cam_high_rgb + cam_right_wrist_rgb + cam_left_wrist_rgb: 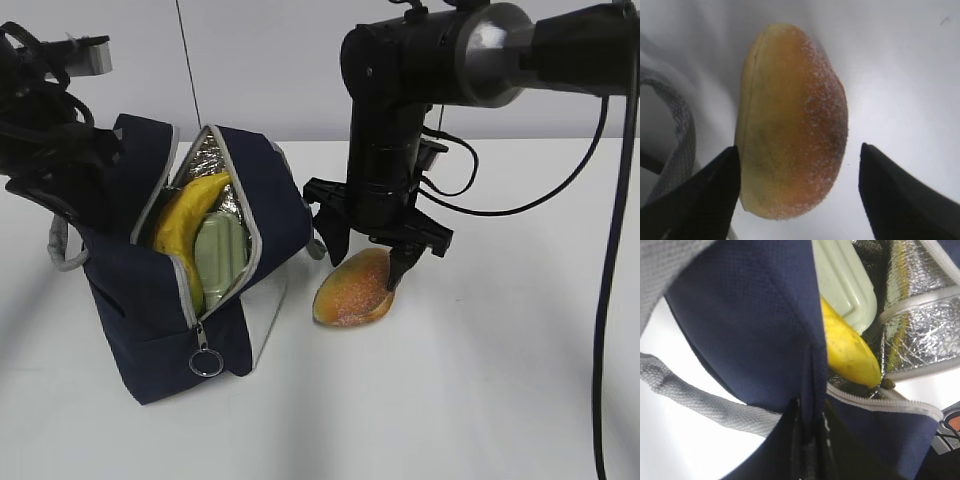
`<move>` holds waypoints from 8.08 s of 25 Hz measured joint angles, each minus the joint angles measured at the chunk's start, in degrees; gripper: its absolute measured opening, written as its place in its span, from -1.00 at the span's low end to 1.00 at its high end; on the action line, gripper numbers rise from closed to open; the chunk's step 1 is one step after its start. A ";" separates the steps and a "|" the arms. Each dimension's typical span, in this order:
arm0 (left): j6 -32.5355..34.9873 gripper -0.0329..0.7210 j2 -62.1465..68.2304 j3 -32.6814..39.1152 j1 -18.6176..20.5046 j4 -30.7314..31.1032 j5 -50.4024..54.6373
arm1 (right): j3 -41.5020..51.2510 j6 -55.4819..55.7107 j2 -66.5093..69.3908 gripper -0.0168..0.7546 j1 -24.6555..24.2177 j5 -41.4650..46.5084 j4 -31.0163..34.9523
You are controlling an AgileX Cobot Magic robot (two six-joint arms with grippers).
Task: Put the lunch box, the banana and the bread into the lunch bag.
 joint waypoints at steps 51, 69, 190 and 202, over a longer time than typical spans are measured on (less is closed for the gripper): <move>0.00 -0.86 0.00 0.00 0.00 0.39 -0.35 | -6.98 -27.68 -0.66 -0.11 -0.36 1.56 -0.20; 0.00 -0.86 0.00 0.00 0.00 0.43 -0.35 | -7.50 -46.27 -15.54 -0.11 -0.36 2.97 9.85; 9.46 -0.68 15.91 -14.68 0.00 -35.75 -11.44 | -25.07 -51.54 -0.79 -0.82 -7.69 4.29 -2.01; 9.46 0.18 15.91 -14.68 0.00 -35.83 -7.84 | -25.07 -52.93 0.18 0.51 -7.69 3.96 2.39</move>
